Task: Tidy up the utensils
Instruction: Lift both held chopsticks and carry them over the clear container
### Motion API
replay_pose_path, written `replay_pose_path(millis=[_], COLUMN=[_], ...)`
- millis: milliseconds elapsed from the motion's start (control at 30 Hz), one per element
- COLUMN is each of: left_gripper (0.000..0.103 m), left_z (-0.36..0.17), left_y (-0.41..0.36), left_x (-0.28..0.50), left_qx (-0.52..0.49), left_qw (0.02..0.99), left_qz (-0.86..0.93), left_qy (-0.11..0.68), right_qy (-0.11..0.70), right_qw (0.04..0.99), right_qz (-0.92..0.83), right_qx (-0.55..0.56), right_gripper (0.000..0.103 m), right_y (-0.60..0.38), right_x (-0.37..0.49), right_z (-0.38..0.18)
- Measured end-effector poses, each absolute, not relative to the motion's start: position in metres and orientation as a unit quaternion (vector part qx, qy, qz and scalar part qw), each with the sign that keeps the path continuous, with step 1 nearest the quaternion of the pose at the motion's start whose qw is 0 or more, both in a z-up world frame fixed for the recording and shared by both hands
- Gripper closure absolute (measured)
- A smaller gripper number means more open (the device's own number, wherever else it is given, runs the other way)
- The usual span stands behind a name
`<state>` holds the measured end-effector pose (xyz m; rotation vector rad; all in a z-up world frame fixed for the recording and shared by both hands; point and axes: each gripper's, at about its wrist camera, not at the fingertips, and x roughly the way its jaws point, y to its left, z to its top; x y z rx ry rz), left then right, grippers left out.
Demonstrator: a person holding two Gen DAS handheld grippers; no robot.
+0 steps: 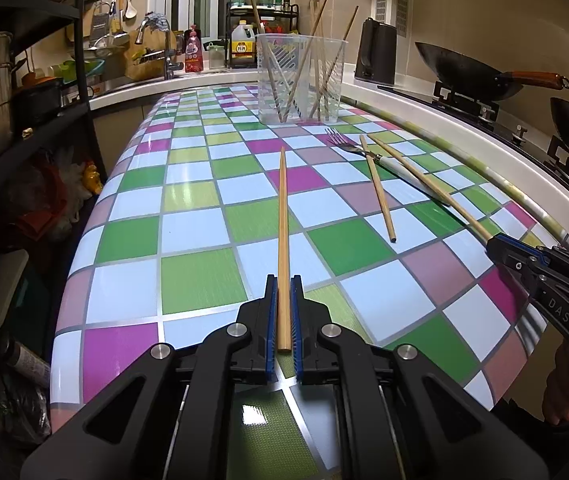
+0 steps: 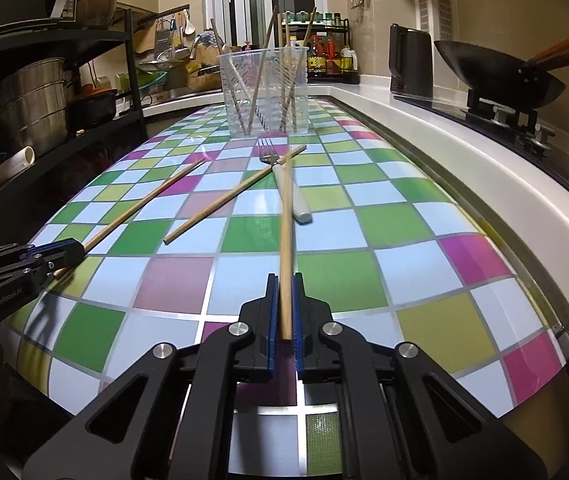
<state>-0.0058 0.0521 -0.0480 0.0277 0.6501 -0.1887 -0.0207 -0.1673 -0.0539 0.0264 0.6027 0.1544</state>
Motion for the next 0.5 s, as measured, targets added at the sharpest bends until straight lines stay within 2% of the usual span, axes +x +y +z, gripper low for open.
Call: replay_pose_path(millis=[500], left_gripper=[0.097], left_z=[-0.018], left_y=[0.058], left_x=[-0.016], left_qx=[0.012], left_qw=[0.960], left_qz=[-0.082], left_qy=[0.267], right_qy=[0.249], right_qw=[0.966], right_qz=[0.074], right_qx=[0.010], right_gripper=[0.096], right_y=[-0.170], right_x=[-0.028], right_z=[-0.013])
